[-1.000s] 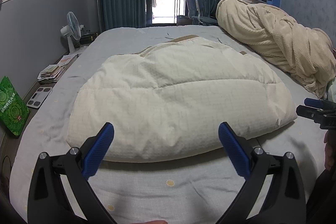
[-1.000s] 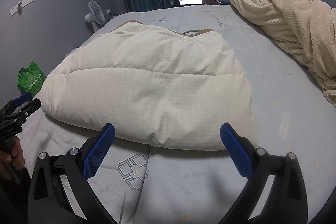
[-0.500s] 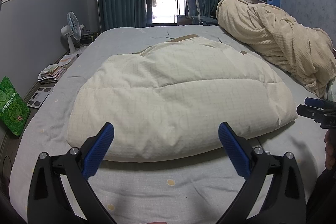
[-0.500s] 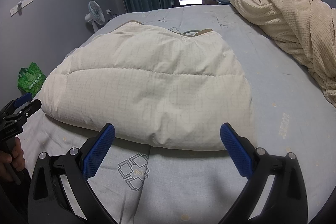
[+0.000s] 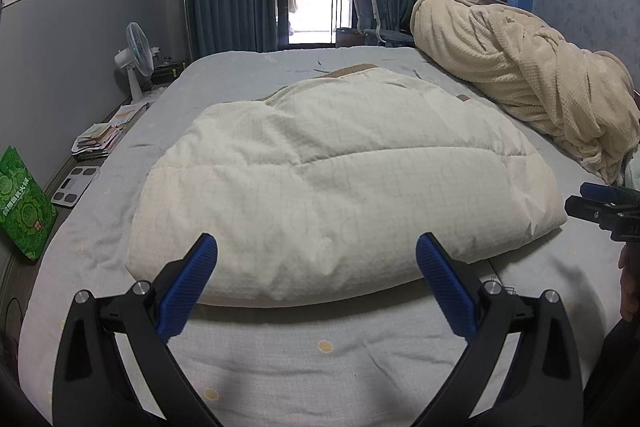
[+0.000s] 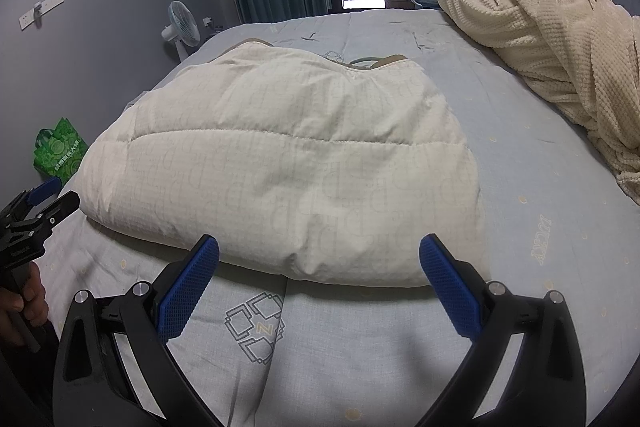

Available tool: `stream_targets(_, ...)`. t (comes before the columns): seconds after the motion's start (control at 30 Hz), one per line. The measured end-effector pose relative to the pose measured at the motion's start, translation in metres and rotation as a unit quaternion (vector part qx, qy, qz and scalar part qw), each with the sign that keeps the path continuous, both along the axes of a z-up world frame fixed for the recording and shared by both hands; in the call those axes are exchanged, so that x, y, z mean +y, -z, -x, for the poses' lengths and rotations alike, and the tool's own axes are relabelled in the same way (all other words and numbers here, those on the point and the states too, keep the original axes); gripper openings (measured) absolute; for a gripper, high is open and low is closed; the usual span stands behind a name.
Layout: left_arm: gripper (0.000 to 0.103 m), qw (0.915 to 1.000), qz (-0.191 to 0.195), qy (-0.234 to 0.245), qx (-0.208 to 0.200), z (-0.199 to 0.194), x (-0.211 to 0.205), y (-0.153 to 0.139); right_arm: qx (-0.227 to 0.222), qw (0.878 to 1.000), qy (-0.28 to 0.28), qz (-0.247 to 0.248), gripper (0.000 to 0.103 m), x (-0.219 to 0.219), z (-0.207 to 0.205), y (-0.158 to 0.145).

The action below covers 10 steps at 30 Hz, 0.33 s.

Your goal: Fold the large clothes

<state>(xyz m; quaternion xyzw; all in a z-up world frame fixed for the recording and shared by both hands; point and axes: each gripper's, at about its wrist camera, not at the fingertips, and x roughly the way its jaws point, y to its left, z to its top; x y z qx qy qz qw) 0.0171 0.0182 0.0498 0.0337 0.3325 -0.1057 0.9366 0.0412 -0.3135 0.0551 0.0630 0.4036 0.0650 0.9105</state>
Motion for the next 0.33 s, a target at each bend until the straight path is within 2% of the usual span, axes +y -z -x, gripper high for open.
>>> stream_targets(0.33,0.095,0.9998,0.010,-0.011,0.011,-0.0032,0.0048,0.0014,0.000,1.000,0.000,0.001,0.097,0.0000,0.0000,0.0000)
